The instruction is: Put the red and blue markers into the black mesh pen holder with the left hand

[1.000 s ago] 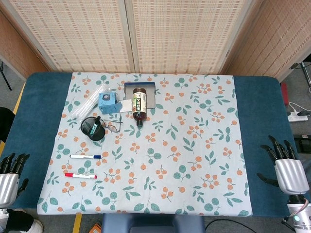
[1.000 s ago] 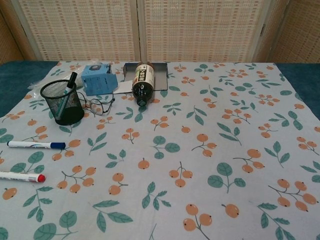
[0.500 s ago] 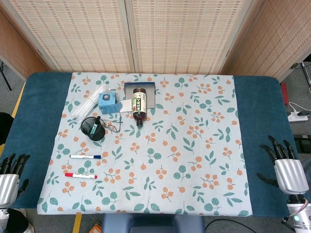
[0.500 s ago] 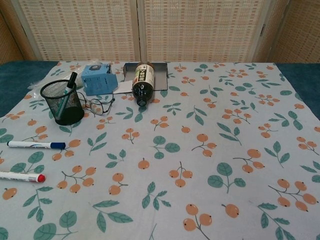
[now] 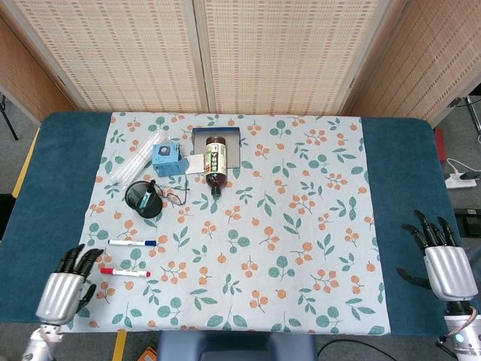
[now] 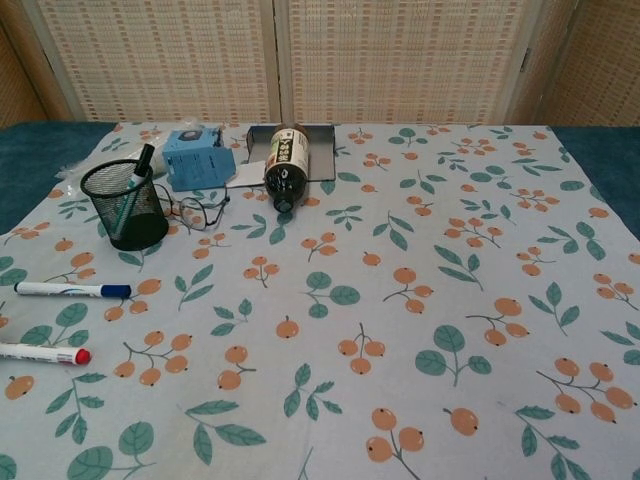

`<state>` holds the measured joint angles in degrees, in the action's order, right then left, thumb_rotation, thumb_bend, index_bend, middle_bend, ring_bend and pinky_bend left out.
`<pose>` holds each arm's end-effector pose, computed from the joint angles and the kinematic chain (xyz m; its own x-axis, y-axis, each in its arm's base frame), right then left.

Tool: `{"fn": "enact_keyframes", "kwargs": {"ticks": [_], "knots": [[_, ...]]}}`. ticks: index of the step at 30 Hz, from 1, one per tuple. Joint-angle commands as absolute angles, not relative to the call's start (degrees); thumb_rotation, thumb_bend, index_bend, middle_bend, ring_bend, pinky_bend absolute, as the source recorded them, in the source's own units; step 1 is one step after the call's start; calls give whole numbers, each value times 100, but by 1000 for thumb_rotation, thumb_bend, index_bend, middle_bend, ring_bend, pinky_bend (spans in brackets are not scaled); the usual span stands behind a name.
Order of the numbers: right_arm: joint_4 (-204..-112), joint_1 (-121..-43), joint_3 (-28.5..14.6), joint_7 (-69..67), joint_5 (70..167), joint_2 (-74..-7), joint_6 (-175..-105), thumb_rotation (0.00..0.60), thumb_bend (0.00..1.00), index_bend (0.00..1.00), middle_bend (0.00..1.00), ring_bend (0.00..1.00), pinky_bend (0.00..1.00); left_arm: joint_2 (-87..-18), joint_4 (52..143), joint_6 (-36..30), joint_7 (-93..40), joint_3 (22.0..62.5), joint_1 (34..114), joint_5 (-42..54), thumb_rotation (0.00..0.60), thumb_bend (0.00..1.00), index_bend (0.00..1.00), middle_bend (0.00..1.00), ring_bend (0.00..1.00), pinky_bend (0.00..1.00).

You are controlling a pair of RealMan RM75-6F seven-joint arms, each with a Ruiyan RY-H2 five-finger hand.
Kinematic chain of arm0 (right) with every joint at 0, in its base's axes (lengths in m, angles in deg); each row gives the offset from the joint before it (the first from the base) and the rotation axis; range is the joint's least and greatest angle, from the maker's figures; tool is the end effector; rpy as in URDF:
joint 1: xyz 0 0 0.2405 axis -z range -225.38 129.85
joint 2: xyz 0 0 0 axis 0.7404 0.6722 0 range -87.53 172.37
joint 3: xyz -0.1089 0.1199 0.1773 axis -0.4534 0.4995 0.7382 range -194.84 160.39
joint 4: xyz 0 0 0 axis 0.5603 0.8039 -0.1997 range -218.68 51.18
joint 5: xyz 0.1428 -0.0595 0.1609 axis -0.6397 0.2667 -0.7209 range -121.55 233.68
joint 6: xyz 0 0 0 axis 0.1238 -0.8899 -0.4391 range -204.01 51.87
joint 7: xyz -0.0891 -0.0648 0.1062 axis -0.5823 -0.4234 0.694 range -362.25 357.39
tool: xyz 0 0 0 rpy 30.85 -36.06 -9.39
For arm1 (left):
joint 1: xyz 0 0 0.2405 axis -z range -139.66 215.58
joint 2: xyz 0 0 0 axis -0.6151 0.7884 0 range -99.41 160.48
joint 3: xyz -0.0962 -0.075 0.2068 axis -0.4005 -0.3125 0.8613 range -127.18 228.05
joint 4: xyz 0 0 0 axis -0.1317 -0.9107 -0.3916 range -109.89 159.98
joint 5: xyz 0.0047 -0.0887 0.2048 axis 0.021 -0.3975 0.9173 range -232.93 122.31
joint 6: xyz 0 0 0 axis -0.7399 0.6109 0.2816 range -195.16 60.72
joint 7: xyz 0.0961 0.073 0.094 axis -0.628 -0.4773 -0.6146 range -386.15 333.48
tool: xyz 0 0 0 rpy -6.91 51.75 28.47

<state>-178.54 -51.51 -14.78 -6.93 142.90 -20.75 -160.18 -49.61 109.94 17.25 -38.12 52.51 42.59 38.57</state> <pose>-0.2974 -0.1818 0.1366 0.4444 -0.0351 0.8952 -0.8958 -0.0119 0.4442 -0.2765 0.1661 0.0438 0.4618 0.0778 0.8836 0.8797 -0.1680 -0.4450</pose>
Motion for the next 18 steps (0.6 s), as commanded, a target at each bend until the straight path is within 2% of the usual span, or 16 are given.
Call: {"fn": "enact_keyframes", "kwargs": {"ticks": [1, 8, 14, 18], "knots": [[-17864, -5150, -1484, -673, 14306, -2065, -16026, 600, 0, 231, 9, 145, 50, -5462, 11156, 1163, -4230, 5181, 4552, 3654, 600, 305, 168, 183, 70, 124], [-17866, -5151, -1484, -620, 14301, -2041, -16020, 600, 0, 231, 9, 145, 50, -6049, 10917, 569, -4692, 4888, 4856, 3050, 600, 304, 188, 217, 97, 134], [-17863, -5159, -1489, -601, 14288, -2037, -15992, 600, 0, 231, 9, 145, 50, -6247, 10676, 512, -4835, 4807, 4902, 2776, 600, 304, 283, 281, 118, 149], [-17861, -5162, -1482, -596, 14274, -2037, -15986, 600, 0, 231, 9, 145, 50, -6296, 10585, 545, -4864, 4847, 4862, 2663, 600, 305, 312, 310, 132, 155]]}}
